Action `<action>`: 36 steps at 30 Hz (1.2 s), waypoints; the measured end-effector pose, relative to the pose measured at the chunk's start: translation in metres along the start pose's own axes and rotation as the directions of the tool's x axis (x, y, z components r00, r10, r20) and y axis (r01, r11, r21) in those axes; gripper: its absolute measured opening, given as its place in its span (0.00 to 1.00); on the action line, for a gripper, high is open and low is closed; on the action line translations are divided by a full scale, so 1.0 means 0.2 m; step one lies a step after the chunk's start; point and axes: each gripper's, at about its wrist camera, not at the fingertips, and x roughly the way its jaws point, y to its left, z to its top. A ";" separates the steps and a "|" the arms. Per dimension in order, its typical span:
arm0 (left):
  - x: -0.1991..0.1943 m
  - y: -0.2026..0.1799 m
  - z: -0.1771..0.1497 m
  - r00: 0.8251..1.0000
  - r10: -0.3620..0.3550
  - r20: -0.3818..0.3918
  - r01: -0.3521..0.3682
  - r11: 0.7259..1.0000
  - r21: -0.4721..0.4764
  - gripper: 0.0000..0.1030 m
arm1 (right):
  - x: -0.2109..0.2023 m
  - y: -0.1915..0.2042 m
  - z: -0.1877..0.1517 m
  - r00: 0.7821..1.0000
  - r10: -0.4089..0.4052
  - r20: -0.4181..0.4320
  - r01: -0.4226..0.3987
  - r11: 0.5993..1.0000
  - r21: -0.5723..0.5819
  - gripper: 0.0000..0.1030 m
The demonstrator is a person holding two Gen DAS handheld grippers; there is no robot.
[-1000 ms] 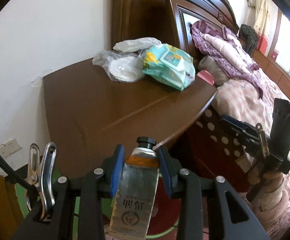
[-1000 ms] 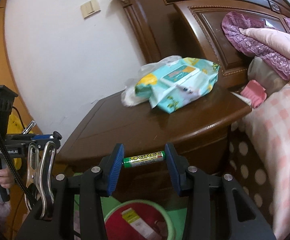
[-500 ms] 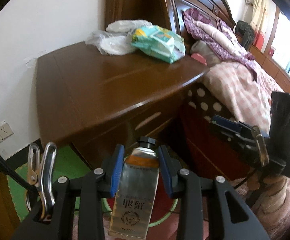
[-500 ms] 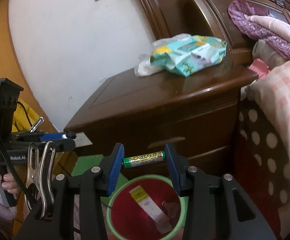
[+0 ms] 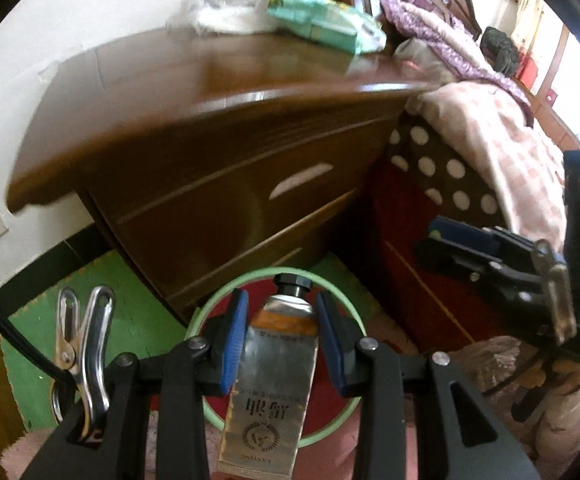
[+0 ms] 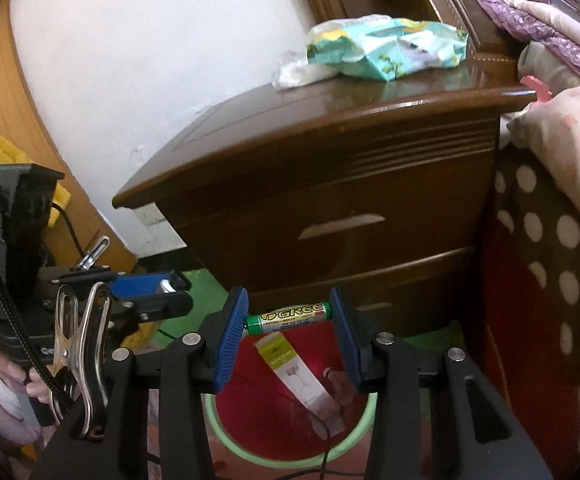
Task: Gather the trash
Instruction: 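Carry the tube with the left tool while the right tool carries the battery over the bin, then open the left tool over the red bin to drop the cream tube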
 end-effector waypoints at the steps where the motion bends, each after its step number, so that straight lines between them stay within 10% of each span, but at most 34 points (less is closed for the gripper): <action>1: 0.02 0.00 -0.01 1.000 0.005 -0.006 -0.005 1.000 0.000 0.35 | 0.01 0.00 -0.01 1.000 -0.001 -0.006 0.001 1.000 0.000 0.42; 17: 0.41 0.04 -0.12 0.989 -0.037 -0.143 0.025 0.996 -0.084 0.35 | 0.10 -0.05 -0.04 0.999 -0.006 -0.050 0.007 1.000 0.031 0.42; 36: 0.47 0.06 -0.15 0.991 -0.008 -0.133 -0.003 0.996 -0.085 0.38 | 0.19 -0.03 -0.07 0.994 -0.006 -0.109 0.008 1.000 0.017 0.42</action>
